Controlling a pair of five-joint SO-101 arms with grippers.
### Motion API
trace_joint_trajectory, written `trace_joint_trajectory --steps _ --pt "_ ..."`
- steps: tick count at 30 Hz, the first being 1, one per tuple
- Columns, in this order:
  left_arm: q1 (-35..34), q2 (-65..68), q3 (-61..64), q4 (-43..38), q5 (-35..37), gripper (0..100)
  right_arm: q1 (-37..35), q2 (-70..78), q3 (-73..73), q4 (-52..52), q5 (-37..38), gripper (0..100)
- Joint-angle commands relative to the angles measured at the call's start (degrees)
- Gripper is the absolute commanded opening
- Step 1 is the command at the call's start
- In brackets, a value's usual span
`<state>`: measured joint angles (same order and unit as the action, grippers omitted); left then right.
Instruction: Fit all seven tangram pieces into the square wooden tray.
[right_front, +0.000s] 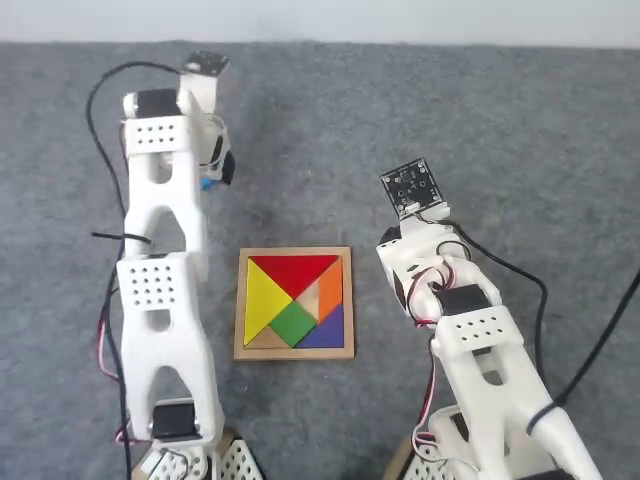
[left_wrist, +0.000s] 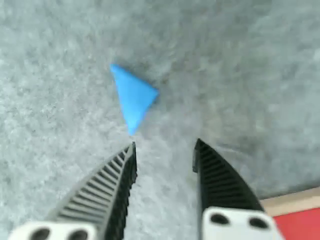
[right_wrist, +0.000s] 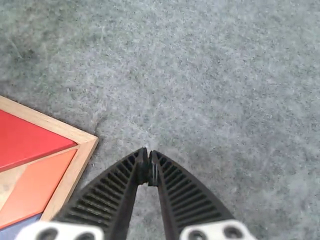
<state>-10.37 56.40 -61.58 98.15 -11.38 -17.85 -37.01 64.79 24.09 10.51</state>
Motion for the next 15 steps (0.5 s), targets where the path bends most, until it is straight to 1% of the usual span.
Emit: trace_joint_trajectory --steps 1,4,7,12,15 --pt "-0.35 -3.25 0.13 -8.0 1.76 20 -0.13 -1.98 -0.44 -1.1 0.53 0.9" --pt "-1.93 0.44 -0.4 -12.22 4.84 20 -0.13 -1.98 -0.44 -1.1 0.53 0.9" --pt "-2.55 3.52 -0.4 -14.07 5.27 20 -0.13 -1.98 -0.44 -1.1 0.53 0.9" --pt "-2.02 6.24 -0.4 -9.49 8.7 20 -0.13 -1.98 -0.44 -1.1 0.53 0.9" --pt "-2.11 6.51 -1.19 -8.18 10.81 20 -0.13 -1.98 -0.44 -1.1 0.53 0.9"
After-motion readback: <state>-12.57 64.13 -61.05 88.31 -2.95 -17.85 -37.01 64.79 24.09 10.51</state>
